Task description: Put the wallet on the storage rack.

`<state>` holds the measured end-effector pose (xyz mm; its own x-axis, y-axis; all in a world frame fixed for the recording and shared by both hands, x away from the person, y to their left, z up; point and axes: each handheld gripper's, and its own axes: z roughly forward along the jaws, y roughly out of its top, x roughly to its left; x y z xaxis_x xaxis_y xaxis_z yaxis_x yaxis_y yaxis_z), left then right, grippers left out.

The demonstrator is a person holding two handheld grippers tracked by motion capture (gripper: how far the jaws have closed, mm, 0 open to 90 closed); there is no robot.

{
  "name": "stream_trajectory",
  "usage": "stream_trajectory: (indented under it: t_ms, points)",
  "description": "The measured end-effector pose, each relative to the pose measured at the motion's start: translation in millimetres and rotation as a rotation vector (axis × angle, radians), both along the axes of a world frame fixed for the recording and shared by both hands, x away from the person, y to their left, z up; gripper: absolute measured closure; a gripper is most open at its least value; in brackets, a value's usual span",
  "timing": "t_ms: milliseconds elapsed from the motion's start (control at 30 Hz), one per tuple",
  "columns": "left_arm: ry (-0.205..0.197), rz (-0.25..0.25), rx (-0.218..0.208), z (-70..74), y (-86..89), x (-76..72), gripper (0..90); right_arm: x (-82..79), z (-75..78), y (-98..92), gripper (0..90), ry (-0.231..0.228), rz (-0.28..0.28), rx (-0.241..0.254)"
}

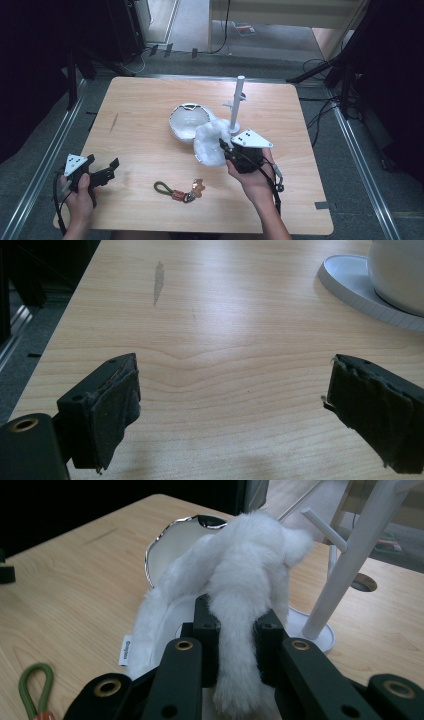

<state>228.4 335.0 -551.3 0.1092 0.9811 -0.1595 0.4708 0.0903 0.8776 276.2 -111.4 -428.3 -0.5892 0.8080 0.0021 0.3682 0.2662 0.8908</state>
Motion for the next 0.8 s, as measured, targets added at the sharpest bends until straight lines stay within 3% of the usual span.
stream_trajectory:
  t_ms: [267, 600, 800]
  points:
    - [-0.001, -0.001, 0.0, -0.1, 0.2, 0.1, 7.3, 8.0, -2.6, 10.3, 78.4, 0.015, -0.052, 0.112]
    - [-0.001, -0.002, -0.001, -0.1, 0.3, 0.1, 7.3, 17.5, -4.5, 22.5, 78.4, 0.026, -0.118, 0.173]
    - [0.0, -0.001, 0.003, 0.0, 0.3, 0.2, 7.3, 23.5, -7.6, 27.8, 78.4, 0.057, -0.159, 0.249]
